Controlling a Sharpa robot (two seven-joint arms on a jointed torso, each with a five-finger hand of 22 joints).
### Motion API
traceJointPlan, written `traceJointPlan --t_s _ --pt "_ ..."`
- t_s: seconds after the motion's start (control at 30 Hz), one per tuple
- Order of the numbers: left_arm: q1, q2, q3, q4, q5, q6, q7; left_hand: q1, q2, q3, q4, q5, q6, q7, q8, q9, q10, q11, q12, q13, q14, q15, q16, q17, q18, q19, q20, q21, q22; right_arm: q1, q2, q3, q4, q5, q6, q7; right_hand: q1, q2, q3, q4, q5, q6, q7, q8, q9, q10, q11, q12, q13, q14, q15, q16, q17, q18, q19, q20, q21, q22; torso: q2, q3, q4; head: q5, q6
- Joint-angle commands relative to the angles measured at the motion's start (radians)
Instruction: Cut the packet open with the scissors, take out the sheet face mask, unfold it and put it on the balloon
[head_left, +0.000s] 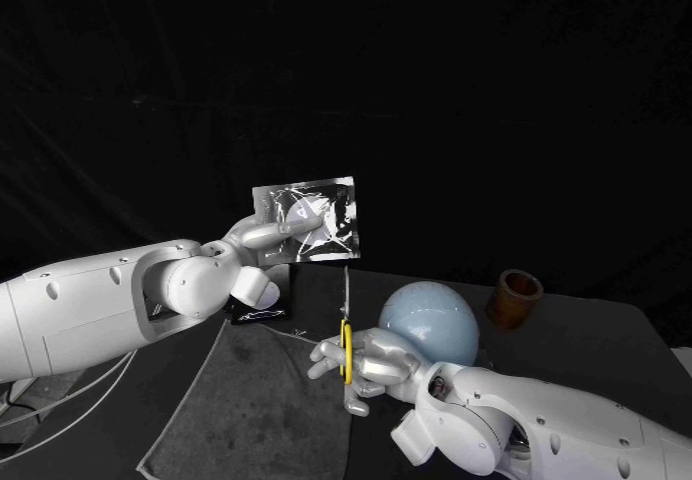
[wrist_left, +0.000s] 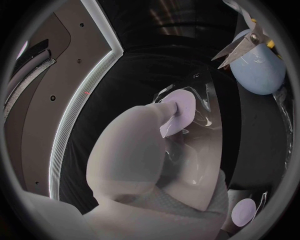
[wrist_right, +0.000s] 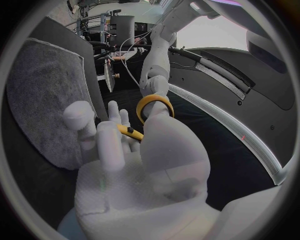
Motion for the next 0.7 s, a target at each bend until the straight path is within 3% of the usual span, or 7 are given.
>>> traceJointPlan --t_s 0.03,0.1,0.2,0.27,0.3,0.37,0.7 --pt "0.002 0.001 0.001 0.003 -0.004 0.007 0.006 -0.003 0.009 -0.001 -0.005 0.003 0.000 0.006 0.004 0.004 0.010 0.000 -0.003 -0.001 0.005 -0.003 -0.006 0.001 0.010 0.002 0.000 0.005 -0.001 -0.001 -0.004 0.002 0.007 -0.014 0.019 0.017 -0.004 -0.027 0.033 0.001 -0.002 -0.084 -0.019 -0.044 -0.016 -0.015 0.003 -0.003 -0.019 -0.013 0.000 -0.007 -0.014 0.019 -0.010 0.001 -0.008 0.089 0.000 -0.0006 0.0003 0.000 0.000" --pt "0.002 0.000 0.001 0.003 -0.004 0.007 0.007 -0.003 0.009 -0.001 -0.005 0.003 0.000 0.006 0.004 0.004 0.010 0.000 -0.003 -0.001 0.005 -0.003 -0.006 0.001 0.010 0.002 0.000 0.005 -0.001 -0.001 -0.005 0.003 0.007 -0.015 0.019 0.018 -0.008 -0.044 0.054 0.002 -0.003 -0.136 -0.028 -0.063 -0.030 -0.025 0.006 -0.004 -0.029 -0.021 0.002 -0.009 -0.026 0.020 -0.014 0.003 -0.010 0.088 0.000 -0.0005 0.0006 0.000 0.000" --pt "0.002 0.000 0.001 0.003 -0.004 0.007 0.007 -0.003 0.009 -0.001 -0.005 0.003 0.000 0.006 0.004 0.004 0.010 0.000 -0.003 -0.001 0.005 -0.003 -0.006 0.001 0.010 0.002 0.000 0.005 -0.001 -0.001 -0.007 0.004 0.006 -0.014 0.019 0.018 -0.022 -0.077 0.106 0.004 -0.003 -0.212 -0.041 -0.062 -0.058 -0.043 0.012 0.000 -0.052 -0.031 0.007 -0.008 -0.042 0.022 -0.023 0.009 -0.018 0.085 0.000 -0.0006 0.0003 0.000 0.000" --pt "0.002 -0.001 0.001 0.003 -0.004 0.008 0.006 -0.003 0.009 -0.001 -0.005 0.003 0.000 0.006 0.004 0.004 0.010 0.000 -0.003 -0.001 0.005 -0.003 -0.006 0.001 0.010 0.002 0.000 0.005 -0.001 -0.001 -0.007 0.005 0.005 -0.014 0.021 0.016 -0.036 -0.102 0.144 0.005 -0.003 -0.245 -0.029 -0.058 -0.072 -0.056 0.016 0.002 -0.068 -0.037 0.010 -0.007 -0.053 0.023 -0.031 0.013 -0.027 0.081 0.000 -0.0007 0.0000 0.001 0.000" --pt "0.002 -0.001 0.001 0.003 -0.004 0.008 0.006 -0.003 0.009 -0.001 -0.005 0.003 0.000 0.006 0.004 0.004 0.010 0.000 -0.003 -0.001 0.005 -0.003 -0.006 0.001 0.010 0.002 0.000 0.005 -0.001 -0.001 -0.007 0.005 0.005 -0.014 0.022 0.015 -0.048 -0.126 0.180 0.007 0.000 -0.294 0.002 -0.055 -0.082 -0.072 0.020 0.000 -0.082 -0.044 0.015 -0.008 -0.065 0.026 -0.040 0.016 -0.041 0.076 0.000 -0.0008 -0.0001 0.000 0.000" --pt "0.002 0.000 0.001 0.003 -0.004 0.010 0.005 -0.003 0.009 -0.001 -0.005 0.003 0.000 0.006 0.004 0.004 0.010 0.000 -0.003 -0.001 0.005 -0.003 -0.006 0.001 0.010 0.002 0.000 0.005 -0.001 -0.001 -0.007 0.006 0.003 -0.013 0.023 0.014 -0.059 -0.143 0.204 0.006 0.000 -0.326 0.003 -0.049 -0.088 -0.081 0.023 0.002 -0.093 -0.049 0.018 -0.008 -0.074 0.028 -0.045 0.017 -0.047 0.073 0.000 -0.0008 -0.0002 0.000 0.000" --pt "0.002 -0.002 0.001 0.007 -0.004 0.016 0.003 -0.003 0.009 -0.001 -0.005 0.003 0.000 0.006 0.004 0.004 0.010 0.000 -0.003 -0.001 0.005 -0.003 -0.006 0.001 0.010 0.002 0.000 0.005 -0.001 -0.001 -0.004 0.008 -0.009 -0.007 0.027 0.010 -0.068 -0.148 0.228 0.006 -0.002 -0.336 0.023 -0.024 -0.089 -0.081 0.024 0.011 -0.107 -0.052 0.018 -0.006 -0.081 0.029 -0.046 0.019 -0.048 0.070 0.000 -0.0006 0.0004 -0.001 -0.001"
